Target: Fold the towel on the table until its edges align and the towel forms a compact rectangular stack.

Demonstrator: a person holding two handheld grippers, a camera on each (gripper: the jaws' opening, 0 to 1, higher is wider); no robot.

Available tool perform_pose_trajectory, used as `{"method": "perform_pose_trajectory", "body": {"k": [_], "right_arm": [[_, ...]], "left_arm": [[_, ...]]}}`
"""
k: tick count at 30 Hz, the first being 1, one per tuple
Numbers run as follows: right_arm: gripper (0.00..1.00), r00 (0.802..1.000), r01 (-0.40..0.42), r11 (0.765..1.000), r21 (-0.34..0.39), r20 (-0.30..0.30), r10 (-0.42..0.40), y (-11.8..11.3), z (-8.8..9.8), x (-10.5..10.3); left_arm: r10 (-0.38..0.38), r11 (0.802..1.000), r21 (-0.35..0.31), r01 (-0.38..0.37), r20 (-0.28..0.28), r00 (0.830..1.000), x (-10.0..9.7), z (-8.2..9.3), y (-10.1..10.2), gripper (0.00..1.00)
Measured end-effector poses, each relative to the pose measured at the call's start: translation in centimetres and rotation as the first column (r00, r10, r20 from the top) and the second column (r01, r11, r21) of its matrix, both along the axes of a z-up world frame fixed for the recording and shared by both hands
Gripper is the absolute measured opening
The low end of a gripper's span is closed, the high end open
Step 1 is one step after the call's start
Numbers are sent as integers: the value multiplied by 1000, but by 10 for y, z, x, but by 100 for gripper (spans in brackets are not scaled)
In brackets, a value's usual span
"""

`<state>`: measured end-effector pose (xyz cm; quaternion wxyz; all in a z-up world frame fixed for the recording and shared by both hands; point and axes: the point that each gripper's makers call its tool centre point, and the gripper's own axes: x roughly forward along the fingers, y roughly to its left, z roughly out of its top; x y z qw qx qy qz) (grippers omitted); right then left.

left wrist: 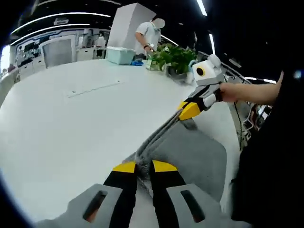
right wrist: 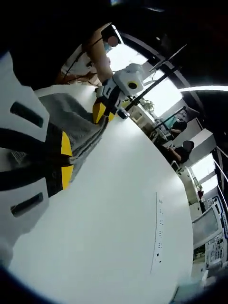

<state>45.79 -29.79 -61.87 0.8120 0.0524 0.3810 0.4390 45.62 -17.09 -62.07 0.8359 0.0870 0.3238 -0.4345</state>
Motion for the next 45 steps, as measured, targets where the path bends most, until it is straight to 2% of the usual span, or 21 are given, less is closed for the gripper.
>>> {"method": "perform_pose_trajectory", "body": {"k": [3,5,7,9,12,15,17,19,21,24,27,30,32,33,36,38,39,41,42,43,45], "right_arm": [[7,994,-26,994,-104,105,37,-3,-5,4],[20,985,-42,986,-164,158,68,-3,-9,5],[30,985,-45,981,-191,154,75,-2,-14,1],[31,976,-56,969,-240,193,105,-4,-19,2],[34,975,-25,973,-231,209,75,-6,-16,5],[40,971,11,969,-246,235,48,-12,-16,9],[43,968,29,969,-247,248,34,-15,-17,11],[48,969,70,966,-248,245,-7,-20,-22,13],[51,968,93,962,-255,250,-27,-23,-27,15],[56,964,117,958,-261,262,-46,-25,-25,17],[58,957,121,957,-262,286,-42,-26,-21,17],[49,951,101,968,-230,307,-26,-19,-11,8],[52,942,117,974,-194,333,-47,-14,-1,3],[56,935,137,980,-141,346,-81,-10,10,-2],[55,933,102,994,-43,351,-81,5,29,-28],[53,949,26,998,-54,316,-7,15,27,-50],[47,960,-16,994,-108,277,46,16,19,-65],[35,957,-75,984,-162,265,117,18,10,-82],[31,959,-106,974,-200,238,153,18,1,-93],[31,962,-111,969,-219,221,160,17,-5,-98],[33,966,-90,972,-218,217,138,17,-15,-97]], "left_arm": [[-10,998,62,7,58,998,4,-6,1,17],[-14,997,78,8,79,997,3,-8,-1,18],[-10,996,91,0,112,994,6,-8,0,20],[8,995,100,-22,141,990,9,-7,3,24],[49,992,105,-68,175,983,15,-6,10,34],[100,991,77,-113,161,982,17,-5,15,36],[176,981,50,-185,150,973,20,-6,20,37],[216,966,107,-237,176,960,23,-16,28,43],[199,972,83,-218,190,961,20,-18,20,41],[134,975,135,-175,269,954,19,-13,17,37],[73,978,166,-129,308,948,17,-8,13,35],[91,975,168,-148,310,946,16,-3,16,36],[151,971,141,-194,269,951,14,-1,19,40],[180,970,115,-212,244,953,12,3,19,41],[175,977,81,-199,240,955,-2,15,15,35],[135,984,81,-162,270,953,-21,24,9,32],[116,990,51,-135,266,957,-35,27,1,34],[113,994,-27,-110,212,971,-57,28,-13,38],[96,995,-36,-91,180,979,-67,23,-17,38],[59,998,9,-61,144,988,-78,10,-17,37],[-22,993,115,6,140,990,-88,-9,-16,36]]}}
